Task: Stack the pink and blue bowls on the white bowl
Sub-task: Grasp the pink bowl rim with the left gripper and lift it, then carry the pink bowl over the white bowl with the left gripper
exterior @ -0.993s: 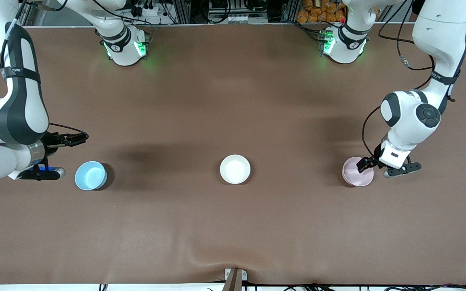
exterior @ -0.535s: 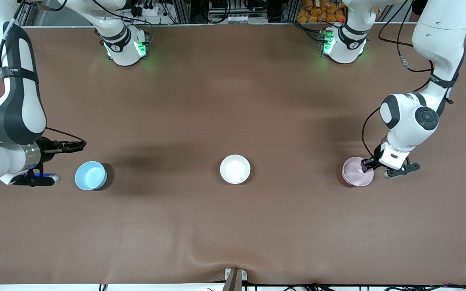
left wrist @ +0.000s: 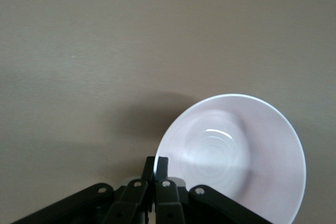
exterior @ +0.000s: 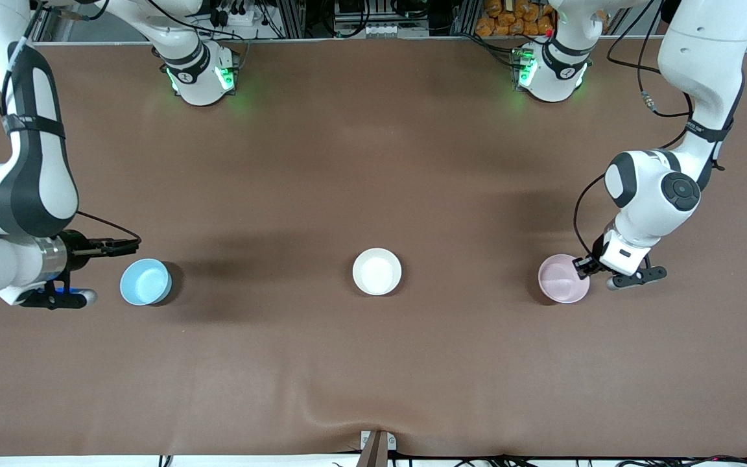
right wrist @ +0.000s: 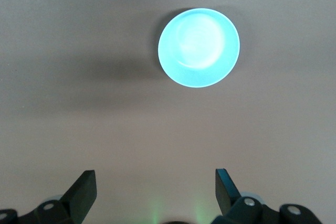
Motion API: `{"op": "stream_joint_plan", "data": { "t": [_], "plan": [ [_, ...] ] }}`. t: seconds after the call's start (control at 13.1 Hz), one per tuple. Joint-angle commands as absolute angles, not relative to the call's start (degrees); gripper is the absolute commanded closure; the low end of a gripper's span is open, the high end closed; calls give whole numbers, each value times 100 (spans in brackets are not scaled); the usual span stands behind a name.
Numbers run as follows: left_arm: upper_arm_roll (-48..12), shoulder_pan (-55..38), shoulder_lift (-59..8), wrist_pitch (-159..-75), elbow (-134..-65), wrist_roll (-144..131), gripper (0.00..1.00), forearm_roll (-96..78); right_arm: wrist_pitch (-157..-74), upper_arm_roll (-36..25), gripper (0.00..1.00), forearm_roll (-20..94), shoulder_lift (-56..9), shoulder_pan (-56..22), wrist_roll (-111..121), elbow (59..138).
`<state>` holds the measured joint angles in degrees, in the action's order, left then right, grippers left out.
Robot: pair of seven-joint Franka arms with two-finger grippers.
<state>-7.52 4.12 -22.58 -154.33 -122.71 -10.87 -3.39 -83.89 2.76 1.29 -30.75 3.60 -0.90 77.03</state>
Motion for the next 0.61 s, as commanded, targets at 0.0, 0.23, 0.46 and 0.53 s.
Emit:
{"op": "stream_joint_plan", "data": {
  "t": [0.0, 0.23, 0.46, 0.53],
  "plan": [
    [-1167, 431, -1698, -14495, -12033, -1238, 100, -431, -8393, 413, 0, 263, -3217, 501, -132, 7550],
    [-1887, 422, -1521, -14213, -11884, -2044, 100, -431, -8708, 413, 0, 264, -3400, 492, -132, 7550],
    [-2389, 300, -1608, -13861, -11471, -2705, 100, -431, -9140, 413, 0, 255, -3656, 431, -149, 7559],
    [-2443, 160, -1669, -13843, -11391, -2942, 100, -431, -9141, 404, 0, 220, -3656, 413, -132, 7559]
  ]
}}
